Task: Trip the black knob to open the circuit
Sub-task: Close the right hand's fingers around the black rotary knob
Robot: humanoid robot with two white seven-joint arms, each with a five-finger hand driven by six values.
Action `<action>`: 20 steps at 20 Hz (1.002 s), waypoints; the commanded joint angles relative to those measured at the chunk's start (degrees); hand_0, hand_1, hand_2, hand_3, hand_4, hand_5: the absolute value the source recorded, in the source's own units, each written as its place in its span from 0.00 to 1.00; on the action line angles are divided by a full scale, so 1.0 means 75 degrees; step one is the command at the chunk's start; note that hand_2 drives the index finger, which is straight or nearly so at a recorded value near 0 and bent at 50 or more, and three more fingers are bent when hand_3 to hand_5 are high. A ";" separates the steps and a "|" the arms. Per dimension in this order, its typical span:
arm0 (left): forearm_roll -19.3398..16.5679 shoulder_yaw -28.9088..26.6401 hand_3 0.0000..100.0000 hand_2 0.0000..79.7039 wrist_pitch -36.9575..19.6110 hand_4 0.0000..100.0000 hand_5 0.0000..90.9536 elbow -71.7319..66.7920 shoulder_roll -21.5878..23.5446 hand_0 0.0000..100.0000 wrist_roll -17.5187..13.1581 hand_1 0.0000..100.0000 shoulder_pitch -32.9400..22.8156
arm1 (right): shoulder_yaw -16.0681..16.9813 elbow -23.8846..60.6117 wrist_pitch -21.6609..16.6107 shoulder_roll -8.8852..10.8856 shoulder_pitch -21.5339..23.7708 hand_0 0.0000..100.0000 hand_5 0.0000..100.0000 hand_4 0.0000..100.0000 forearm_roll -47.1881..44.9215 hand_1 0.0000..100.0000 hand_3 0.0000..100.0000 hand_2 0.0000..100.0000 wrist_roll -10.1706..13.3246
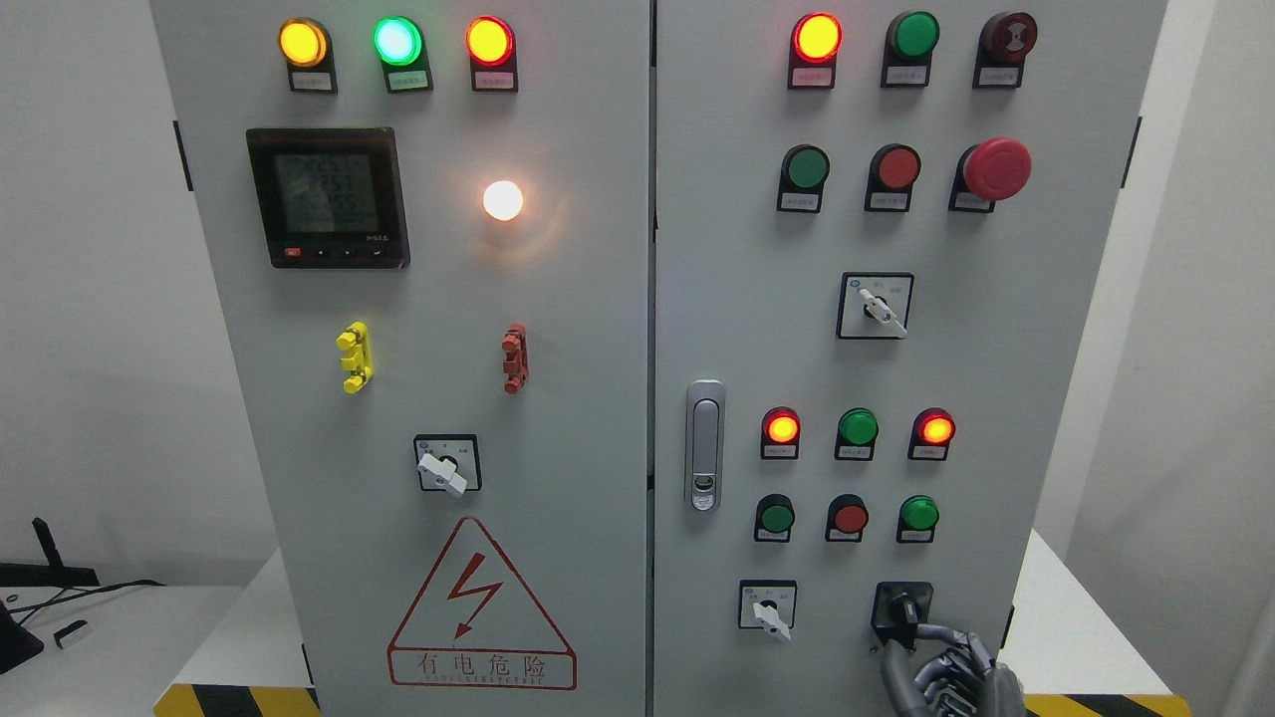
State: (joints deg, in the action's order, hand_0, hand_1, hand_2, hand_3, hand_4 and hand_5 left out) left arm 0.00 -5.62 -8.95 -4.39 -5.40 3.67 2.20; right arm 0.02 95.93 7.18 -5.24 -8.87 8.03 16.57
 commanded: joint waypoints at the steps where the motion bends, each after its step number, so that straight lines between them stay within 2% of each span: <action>1: 0.0035 0.0000 0.00 0.00 -0.0002 0.00 0.00 0.0000 -0.0006 0.12 0.0003 0.39 0.0000 | 0.0126 -0.0017 0.0028 -0.0052 -0.0001 0.39 1.00 0.90 -0.0015 0.75 0.85 0.47 -0.0017; 20: 0.0035 0.0000 0.00 0.00 -0.0002 0.00 0.00 0.0000 0.0005 0.12 0.0003 0.39 0.0000 | 0.0044 -0.0064 0.0039 -0.0075 -0.0107 0.39 1.00 0.91 -0.0156 0.74 0.85 0.48 -0.0017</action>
State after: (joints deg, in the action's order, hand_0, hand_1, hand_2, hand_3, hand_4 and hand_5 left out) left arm 0.00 -5.62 -8.95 -4.39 -5.41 3.67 2.20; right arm 0.01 95.61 7.48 -5.61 -9.49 6.88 16.48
